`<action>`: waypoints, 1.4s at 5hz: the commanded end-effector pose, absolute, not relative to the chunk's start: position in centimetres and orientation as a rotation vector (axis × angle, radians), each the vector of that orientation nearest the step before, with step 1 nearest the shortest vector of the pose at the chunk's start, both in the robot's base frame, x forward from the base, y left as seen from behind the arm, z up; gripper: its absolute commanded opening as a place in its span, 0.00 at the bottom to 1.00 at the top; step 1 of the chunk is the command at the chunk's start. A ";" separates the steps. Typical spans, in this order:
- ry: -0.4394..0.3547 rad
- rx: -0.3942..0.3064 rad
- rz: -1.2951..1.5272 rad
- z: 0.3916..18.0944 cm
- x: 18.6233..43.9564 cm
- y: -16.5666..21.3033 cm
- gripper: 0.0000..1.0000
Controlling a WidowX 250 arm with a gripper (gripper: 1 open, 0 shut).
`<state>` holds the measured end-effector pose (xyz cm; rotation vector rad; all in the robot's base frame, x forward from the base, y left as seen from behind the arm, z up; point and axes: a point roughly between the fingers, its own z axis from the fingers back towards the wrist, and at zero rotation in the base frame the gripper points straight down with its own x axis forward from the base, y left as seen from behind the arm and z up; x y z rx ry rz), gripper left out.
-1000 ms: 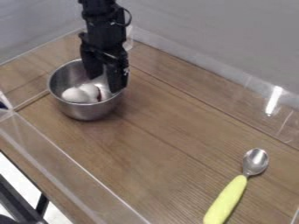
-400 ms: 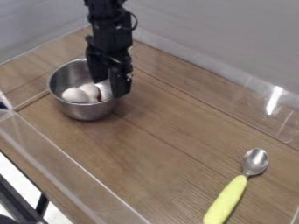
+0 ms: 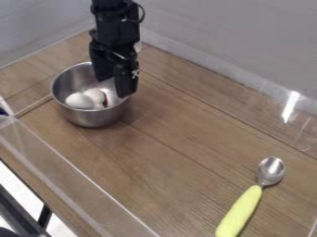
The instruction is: Put mushroom into the silver pot
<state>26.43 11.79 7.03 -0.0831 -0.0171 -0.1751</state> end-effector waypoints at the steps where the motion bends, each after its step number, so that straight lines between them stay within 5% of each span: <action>1: -0.086 -0.033 -0.190 9.5 27.4 11.8 1.00; 7: -0.099 -0.008 0.007 6.4 26.8 13.1 1.00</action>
